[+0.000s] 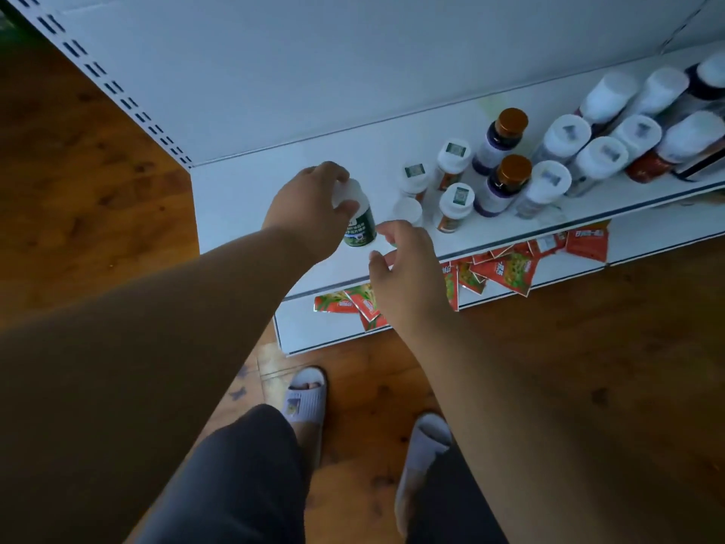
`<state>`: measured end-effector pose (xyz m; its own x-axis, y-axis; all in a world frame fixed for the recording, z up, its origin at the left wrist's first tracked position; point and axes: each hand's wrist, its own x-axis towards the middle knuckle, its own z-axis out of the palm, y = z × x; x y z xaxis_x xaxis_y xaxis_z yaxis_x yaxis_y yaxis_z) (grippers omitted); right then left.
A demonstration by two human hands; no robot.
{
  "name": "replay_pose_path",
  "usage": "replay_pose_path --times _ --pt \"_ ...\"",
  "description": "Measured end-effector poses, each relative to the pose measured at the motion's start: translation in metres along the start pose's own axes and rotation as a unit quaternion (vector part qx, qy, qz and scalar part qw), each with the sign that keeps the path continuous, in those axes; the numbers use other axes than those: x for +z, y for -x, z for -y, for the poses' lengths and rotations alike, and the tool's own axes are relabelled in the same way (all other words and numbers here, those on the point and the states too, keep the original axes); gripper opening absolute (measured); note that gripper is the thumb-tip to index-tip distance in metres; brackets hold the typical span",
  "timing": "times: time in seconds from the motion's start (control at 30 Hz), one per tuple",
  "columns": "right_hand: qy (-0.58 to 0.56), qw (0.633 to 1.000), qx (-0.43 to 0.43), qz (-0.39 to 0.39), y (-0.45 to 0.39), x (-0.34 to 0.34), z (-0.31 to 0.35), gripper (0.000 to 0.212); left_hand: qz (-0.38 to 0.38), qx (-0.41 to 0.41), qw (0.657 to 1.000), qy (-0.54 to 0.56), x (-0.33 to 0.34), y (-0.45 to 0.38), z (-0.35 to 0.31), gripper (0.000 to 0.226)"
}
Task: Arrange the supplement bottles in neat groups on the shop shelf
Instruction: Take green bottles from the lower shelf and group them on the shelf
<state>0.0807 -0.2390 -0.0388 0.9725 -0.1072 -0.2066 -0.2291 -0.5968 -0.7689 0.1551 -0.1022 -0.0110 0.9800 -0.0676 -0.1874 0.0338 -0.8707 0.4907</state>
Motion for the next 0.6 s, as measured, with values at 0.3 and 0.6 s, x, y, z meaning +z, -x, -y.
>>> replay_pose_path --times 0.3,0.6 --pt "-0.144 0.981 0.035 0.125 0.102 -0.102 0.107 0.036 0.009 -0.092 0.985 0.142 -0.131 0.136 -0.082 0.025" --pt "-0.256 0.944 0.008 0.207 0.178 -0.217 0.2 0.023 -0.053 -0.121 0.868 0.479 -0.218 0.251 -0.153 0.02"
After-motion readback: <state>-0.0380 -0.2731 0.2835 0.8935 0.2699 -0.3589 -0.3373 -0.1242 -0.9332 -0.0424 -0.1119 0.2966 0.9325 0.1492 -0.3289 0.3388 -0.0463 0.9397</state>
